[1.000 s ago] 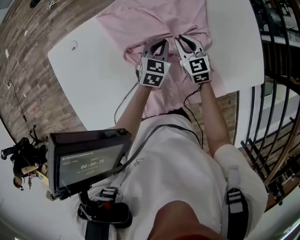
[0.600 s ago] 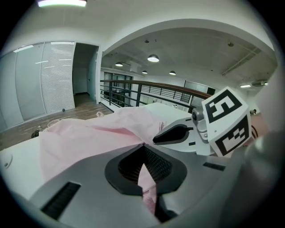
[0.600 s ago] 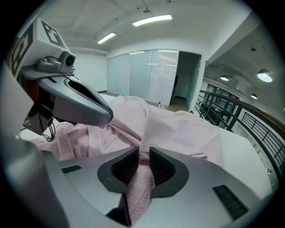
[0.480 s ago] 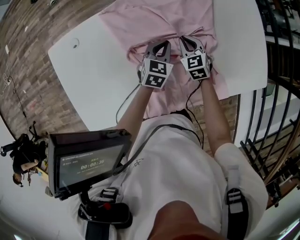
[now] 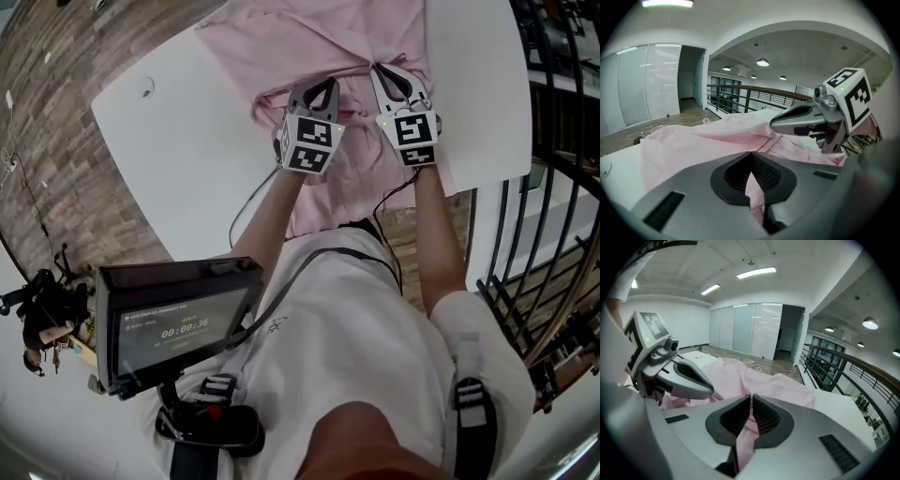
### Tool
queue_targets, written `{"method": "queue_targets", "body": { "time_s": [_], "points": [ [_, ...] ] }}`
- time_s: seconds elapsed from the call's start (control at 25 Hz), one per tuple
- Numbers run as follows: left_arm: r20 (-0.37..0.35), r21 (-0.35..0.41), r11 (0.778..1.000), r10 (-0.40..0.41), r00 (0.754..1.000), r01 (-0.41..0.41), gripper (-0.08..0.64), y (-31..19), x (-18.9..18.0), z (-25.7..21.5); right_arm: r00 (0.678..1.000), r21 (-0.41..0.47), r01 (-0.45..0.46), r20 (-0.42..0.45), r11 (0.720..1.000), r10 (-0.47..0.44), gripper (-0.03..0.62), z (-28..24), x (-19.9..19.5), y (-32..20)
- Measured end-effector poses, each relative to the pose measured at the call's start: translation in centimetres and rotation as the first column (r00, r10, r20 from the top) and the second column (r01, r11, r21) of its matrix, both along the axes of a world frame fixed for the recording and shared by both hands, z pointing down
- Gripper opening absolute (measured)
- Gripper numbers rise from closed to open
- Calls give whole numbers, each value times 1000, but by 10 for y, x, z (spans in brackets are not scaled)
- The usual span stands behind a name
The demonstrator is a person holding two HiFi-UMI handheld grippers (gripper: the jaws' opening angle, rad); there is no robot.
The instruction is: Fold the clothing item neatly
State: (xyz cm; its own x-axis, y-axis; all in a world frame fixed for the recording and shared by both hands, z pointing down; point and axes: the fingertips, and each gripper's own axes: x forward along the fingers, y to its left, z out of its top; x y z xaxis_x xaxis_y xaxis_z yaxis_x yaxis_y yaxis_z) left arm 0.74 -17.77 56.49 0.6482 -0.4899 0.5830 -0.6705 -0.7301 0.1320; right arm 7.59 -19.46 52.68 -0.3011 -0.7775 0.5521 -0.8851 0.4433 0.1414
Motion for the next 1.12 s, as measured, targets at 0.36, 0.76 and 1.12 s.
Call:
{"method": "queue_targets", "body": {
  "time_s": [0.36,0.76,1.12],
  "points": [
    [6,8,1000,10,1000,-11,3,-8,-4,13,994,62,-19,-106,998,25,23,0,37,-57],
    [23,-6,1000,-7,1000,7,3,-31,-8,41,970,15,69,-235,998,-63,23,48,65,-118],
    [29,-2,1000,-22,999,22,3,-27,-16,30,919,-7,179,-356,984,-170,23,63,83,-145]
  ]
}}
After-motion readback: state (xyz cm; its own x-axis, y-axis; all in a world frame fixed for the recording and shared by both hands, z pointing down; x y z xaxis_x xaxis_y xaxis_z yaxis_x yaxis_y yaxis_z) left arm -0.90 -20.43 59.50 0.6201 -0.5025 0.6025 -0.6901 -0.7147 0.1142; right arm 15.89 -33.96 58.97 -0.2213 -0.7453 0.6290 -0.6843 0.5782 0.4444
